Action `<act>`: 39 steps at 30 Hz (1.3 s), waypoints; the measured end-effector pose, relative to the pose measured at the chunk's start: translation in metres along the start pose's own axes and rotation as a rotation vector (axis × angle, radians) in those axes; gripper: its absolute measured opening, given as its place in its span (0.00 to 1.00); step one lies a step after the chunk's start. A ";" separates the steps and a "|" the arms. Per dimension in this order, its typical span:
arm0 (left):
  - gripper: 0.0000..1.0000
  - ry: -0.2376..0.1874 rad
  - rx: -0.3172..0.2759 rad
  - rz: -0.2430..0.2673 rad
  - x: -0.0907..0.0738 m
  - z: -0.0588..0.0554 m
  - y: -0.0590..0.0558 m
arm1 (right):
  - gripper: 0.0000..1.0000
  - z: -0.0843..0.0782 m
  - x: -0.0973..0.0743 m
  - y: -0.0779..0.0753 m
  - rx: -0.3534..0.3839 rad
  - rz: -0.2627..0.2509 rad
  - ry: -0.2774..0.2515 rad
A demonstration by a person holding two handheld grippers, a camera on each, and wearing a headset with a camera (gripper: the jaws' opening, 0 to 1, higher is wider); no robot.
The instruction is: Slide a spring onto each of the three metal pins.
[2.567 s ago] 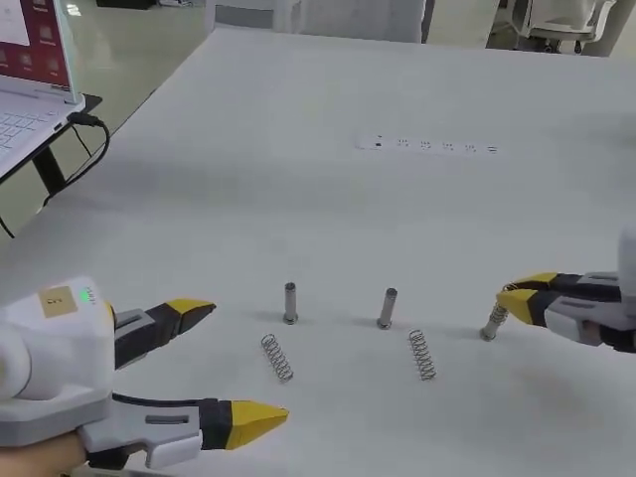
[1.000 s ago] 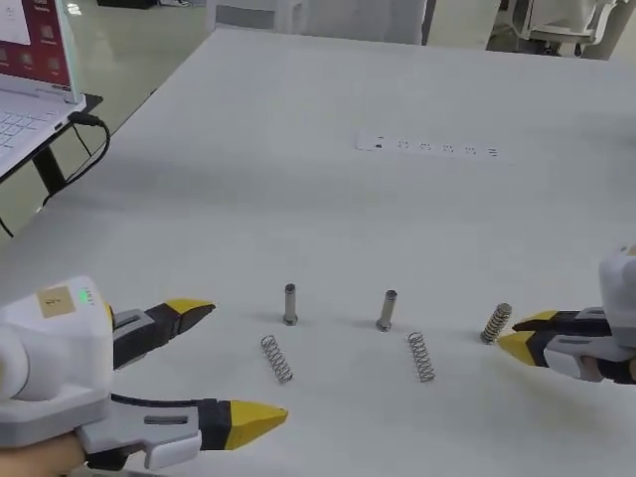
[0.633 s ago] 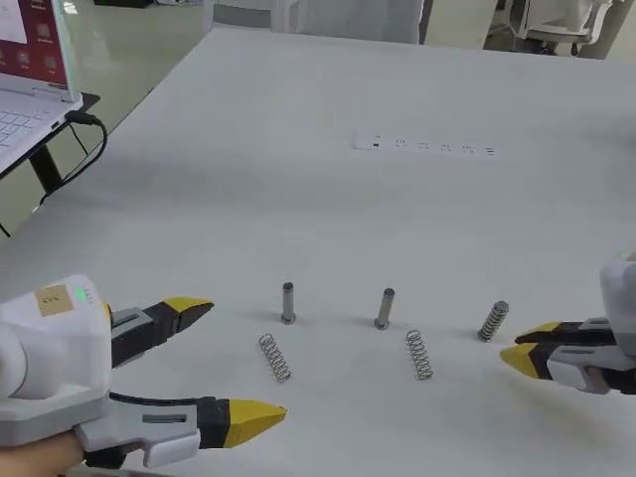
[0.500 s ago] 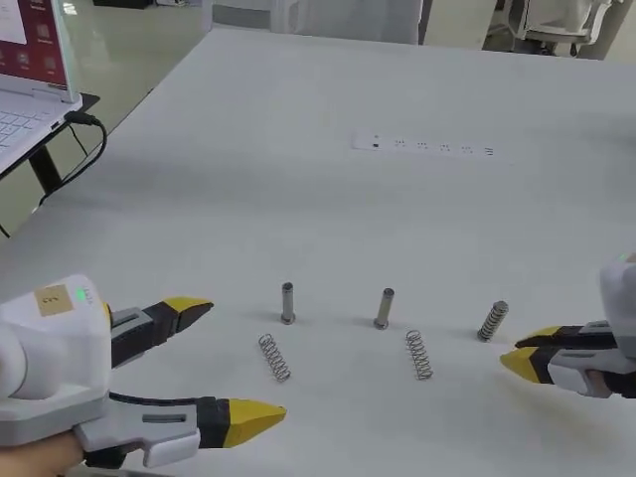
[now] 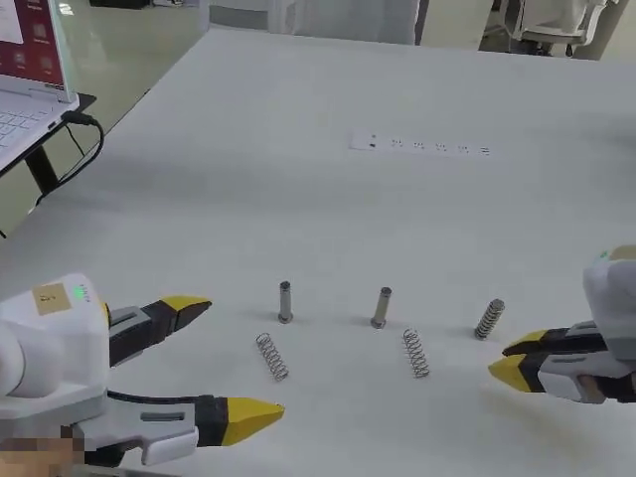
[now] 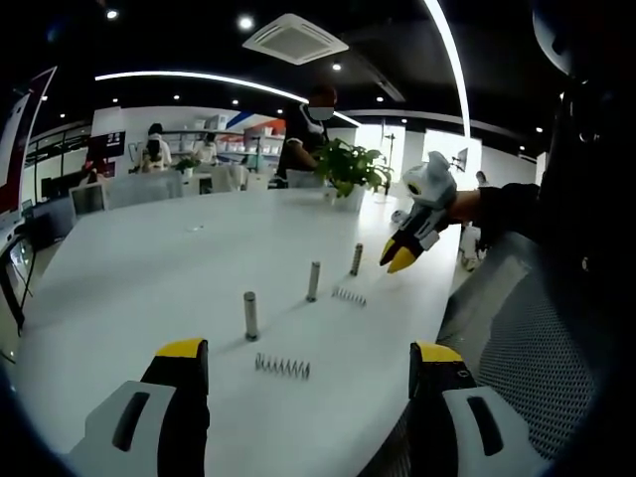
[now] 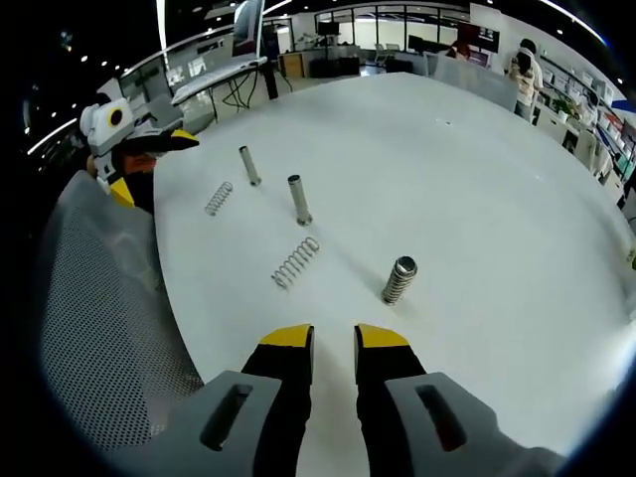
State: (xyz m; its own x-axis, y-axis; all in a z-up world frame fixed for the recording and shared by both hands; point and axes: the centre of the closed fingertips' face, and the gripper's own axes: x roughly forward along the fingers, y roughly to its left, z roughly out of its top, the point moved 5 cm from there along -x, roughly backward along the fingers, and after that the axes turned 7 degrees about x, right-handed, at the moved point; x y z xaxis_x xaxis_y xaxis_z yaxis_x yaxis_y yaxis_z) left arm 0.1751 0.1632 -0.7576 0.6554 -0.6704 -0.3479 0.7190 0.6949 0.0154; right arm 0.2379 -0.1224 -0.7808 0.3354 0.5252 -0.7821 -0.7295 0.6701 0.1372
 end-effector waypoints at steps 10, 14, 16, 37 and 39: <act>0.80 -0.006 -0.001 0.001 0.000 0.001 0.000 | 0.16 0.015 0.005 0.009 -0.053 0.019 0.013; 0.79 -0.007 -0.001 0.003 0.000 0.001 0.001 | 0.16 0.021 0.011 0.012 -0.076 0.028 0.017; 0.79 -0.007 0.000 0.004 0.000 0.001 0.001 | 0.16 0.024 0.013 0.016 -0.085 0.033 0.021; 0.79 -0.009 -0.002 0.005 -0.001 0.000 0.002 | 0.17 0.049 0.041 0.026 -0.079 0.062 0.031; 0.79 -0.010 -0.004 0.006 -0.001 0.000 0.002 | 0.17 0.049 0.043 0.026 -0.075 0.058 0.035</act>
State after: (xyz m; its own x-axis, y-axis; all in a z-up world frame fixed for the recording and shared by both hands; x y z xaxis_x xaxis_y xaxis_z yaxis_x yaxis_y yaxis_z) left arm 0.1761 0.1651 -0.7568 0.6616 -0.6690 -0.3387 0.7144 0.6996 0.0135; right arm 0.2628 -0.0560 -0.7812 0.2711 0.5428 -0.7949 -0.7899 0.5973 0.1385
